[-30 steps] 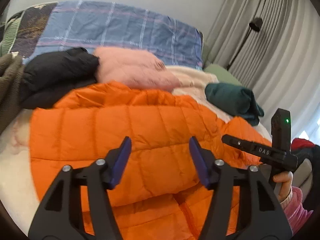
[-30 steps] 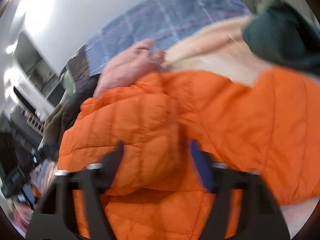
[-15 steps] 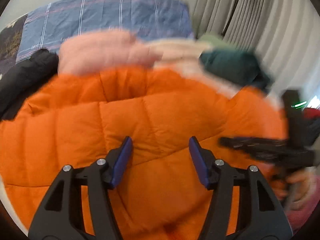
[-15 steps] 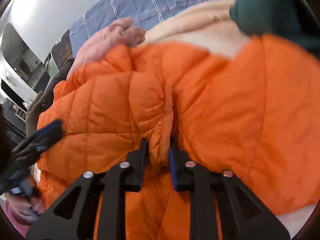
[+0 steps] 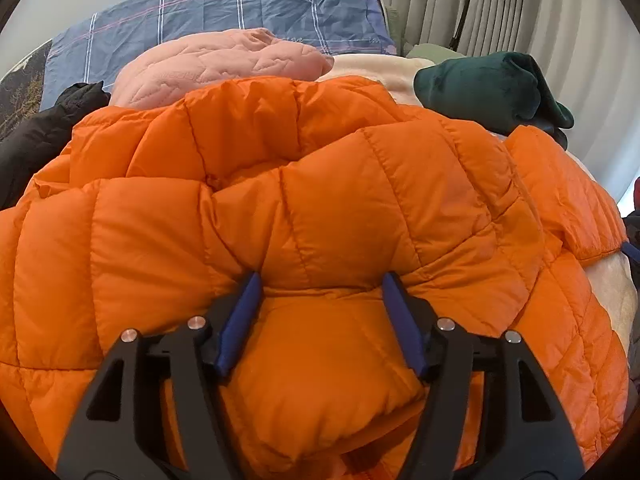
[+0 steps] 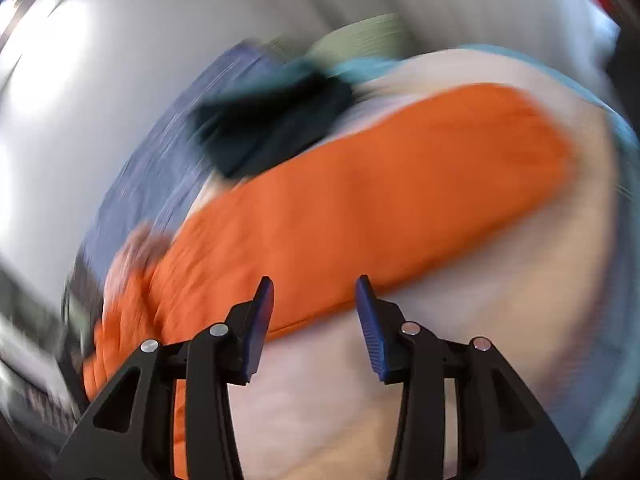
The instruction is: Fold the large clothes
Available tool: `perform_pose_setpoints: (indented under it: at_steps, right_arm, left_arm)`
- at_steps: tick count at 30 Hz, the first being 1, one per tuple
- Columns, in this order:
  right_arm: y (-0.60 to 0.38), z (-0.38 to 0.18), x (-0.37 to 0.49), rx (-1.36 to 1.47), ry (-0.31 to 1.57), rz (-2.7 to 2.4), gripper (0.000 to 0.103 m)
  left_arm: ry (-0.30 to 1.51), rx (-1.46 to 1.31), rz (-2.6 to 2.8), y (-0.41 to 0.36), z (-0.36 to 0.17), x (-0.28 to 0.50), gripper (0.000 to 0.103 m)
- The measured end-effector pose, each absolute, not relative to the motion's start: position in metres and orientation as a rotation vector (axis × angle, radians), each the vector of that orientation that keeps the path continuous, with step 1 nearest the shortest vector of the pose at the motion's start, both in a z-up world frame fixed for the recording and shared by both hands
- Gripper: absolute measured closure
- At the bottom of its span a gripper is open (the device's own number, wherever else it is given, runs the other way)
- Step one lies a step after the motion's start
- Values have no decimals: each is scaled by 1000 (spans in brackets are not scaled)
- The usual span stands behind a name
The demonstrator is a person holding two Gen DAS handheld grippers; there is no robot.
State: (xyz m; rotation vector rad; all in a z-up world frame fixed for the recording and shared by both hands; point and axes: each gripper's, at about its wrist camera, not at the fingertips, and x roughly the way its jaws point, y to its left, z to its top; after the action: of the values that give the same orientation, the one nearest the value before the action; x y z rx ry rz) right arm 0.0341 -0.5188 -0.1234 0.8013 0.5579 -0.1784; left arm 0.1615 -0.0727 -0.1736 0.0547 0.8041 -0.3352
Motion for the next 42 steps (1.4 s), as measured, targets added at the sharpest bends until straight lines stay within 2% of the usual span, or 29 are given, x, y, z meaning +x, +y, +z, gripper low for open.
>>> perform_pose_setpoints:
  at_steps: [5, 11, 13, 15, 18, 22, 28, 34, 37, 42]
  right_arm:
    - [-581, -144, -8, 1016, 475, -345, 56]
    - [-614, -169, 12, 1155, 452, -343, 56]
    - [-621, -175, 19, 1219, 445, -366, 65]
    - [-622, -170, 25, 1245, 432, -371, 92]
    - [-606, -142, 40, 1209, 374, -308, 96]
    - [-550, -79, 78, 1028, 330, -60, 96]
    - [-368, -17, 148, 693, 427, 440, 96]
    - [-226, -22, 168, 373, 549, 596, 96]
    - [-194, -37, 175, 298, 617, 626, 96]
    - [-155, -53, 177, 221, 674, 659, 94]
  left_arm:
    - [796, 58, -335, -74, -173, 161, 35]
    - [787, 67, -335, -76, -173, 159, 33]
    - [785, 67, -335, -76, -173, 158, 32]
    - [784, 64, -338, -75, -173, 158, 32]
    - [783, 56, -342, -75, -173, 159, 31]
    - [782, 46, -350, -74, -173, 158, 29]
    - [777, 14, -370, -69, -173, 158, 26]
    - [758, -165, -435, -38, -158, 150, 24]
    - [717, -333, -485, 0, -137, 137, 15]
    - [604, -500, -544, 53, -106, 109, 11]
